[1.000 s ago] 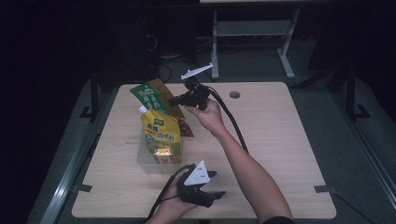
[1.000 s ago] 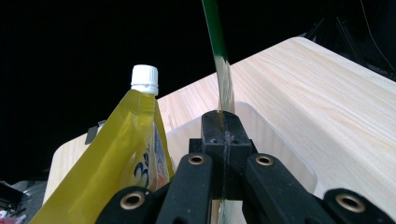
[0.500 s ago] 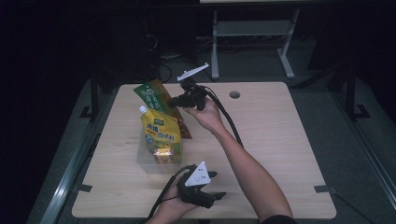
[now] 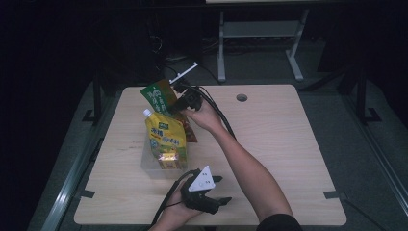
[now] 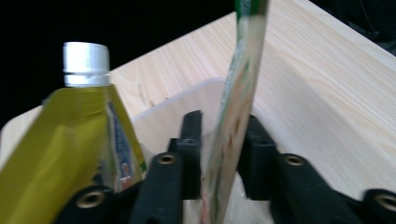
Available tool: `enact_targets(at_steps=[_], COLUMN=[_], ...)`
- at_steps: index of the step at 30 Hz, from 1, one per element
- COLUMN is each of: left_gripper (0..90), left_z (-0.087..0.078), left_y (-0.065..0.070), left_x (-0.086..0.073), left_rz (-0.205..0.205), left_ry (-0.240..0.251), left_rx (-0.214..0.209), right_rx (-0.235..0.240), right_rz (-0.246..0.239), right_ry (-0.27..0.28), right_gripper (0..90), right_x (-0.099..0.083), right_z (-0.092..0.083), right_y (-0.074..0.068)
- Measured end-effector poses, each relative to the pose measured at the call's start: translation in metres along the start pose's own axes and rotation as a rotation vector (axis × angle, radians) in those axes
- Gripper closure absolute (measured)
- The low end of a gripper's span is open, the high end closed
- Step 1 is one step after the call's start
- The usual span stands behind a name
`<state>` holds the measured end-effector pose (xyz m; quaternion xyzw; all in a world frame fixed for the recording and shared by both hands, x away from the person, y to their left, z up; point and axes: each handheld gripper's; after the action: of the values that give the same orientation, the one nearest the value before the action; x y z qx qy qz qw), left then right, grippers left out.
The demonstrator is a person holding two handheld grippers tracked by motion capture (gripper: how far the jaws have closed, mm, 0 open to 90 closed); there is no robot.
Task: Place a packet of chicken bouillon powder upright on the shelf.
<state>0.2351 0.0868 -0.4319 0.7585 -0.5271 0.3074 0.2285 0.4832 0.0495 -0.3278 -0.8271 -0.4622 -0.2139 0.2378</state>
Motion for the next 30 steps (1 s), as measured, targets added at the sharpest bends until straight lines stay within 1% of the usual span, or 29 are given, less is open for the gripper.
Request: enact_targets(at_steps=[1, 3, 5, 7, 8, 9, 10, 11, 12, 14, 17, 18, 19, 21, 22, 23, 26, 30], left_gripper=[30.8, 30.8, 30.8, 30.8, 30.7, 30.7, 30.7, 30.7, 30.7, 30.7, 30.7, 30.7, 30.7, 30.8, 30.9, 31.2, 31.2, 31.2], left_z=[0.0, 0.0, 0.0, 0.0, 0.0, -0.001, -0.001, -0.001, -0.002, -0.002, -0.002, -0.001, -0.001, -0.001, -0.001, -0.002, -0.003, -0.005], left_y=[0.0, 0.0, 0.001, 0.001, 0.001, 0.002, 0.002, 0.003, 0.002, 0.002, 0.003, 0.003, 0.003, 0.003, 0.002, 0.002, 0.0, -0.002], left_x=[0.0, 0.0, 0.0, 0.0, 0.0, 0.0, 0.001, 0.002, 0.002, 0.002, 0.002, 0.001, 0.001, 0.001, 0.001, 0.001, 0.0, 0.0], left_rz=[0.0, 0.0, 0.005, 0.008, 0.014, 0.011, 0.018, 0.013, 0.012, 0.018, 0.01, 0.013, 0.019, 0.016, 0.014, 0.016, 0.015, 0.006], left_ry=[0.0, 0.0, -0.001, -0.004, -0.003, 0.0, -0.002, 0.008, 0.007, 0.006, 0.007, 0.003, -0.002, -0.001, 0.003, 0.002, 0.001, 0.008], left_rx=[0.0, -0.002, 0.0, 0.004, 0.007, 0.008, 0.014, 0.013, 0.013, 0.018, 0.015, 0.014, 0.016, 0.018, 0.018, 0.018, 0.023, 0.028], right_rx=[-0.001, 0.006, 0.01, 0.031, 0.05, 0.075, 0.093, 0.094, 0.099, 0.089, 0.079, 0.082, 0.085, 0.106, 0.114, 0.123, 0.13, 0.142], right_rz=[0.016, 0.023, 0.032, 0.035, 0.045, 0.044, 0.049, 0.042, 0.041, 0.037, 0.041, 0.034, 0.045, 0.057, 0.071, 0.077, 0.075, 0.1], right_ry=[-0.01, -0.009, 0.001, 0.029, 0.05, 0.072, 0.091, 0.106, 0.12, 0.145, 0.188, 0.206, 0.218, 0.248, 0.263, 0.27, 0.288, 0.322], right_gripper=[81.0, 87.2, 88.7, 89.2, 89.3, 89.3, 89.3, 89.3, 89.4, 89.4, 89.4, 89.4, 89.4, 89.4, 89.4, 89.4, 89.4, 89.4], right_x=[0.001, 0.0, -0.002, -0.005, -0.007, -0.009, -0.01, -0.01, -0.01, -0.009, -0.009, -0.011, -0.013, -0.018, -0.02, -0.023, -0.029, -0.038], right_z=[0.001, 0.002, 0.001, -0.001, -0.003, -0.004, -0.006, -0.007, -0.008, -0.009, -0.008, -0.007, -0.005, 0.0, 0.003, 0.006, 0.014, 0.018], right_y=[0.0, 0.001, 0.0, 0.0, 0.0, 0.001, -0.001, -0.002, -0.004, -0.007, -0.007, -0.007, -0.006, -0.002, -0.001, 0.001, 0.003, 0.007])
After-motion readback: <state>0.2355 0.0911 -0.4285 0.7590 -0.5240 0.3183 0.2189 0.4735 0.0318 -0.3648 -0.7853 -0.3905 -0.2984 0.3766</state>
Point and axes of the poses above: each handheld gripper's, and its own axes: z roughly forward along the jaws, x roughly out of its top, y roughly to its right, and after that the axes turned 11 degrees about -y, right-handed
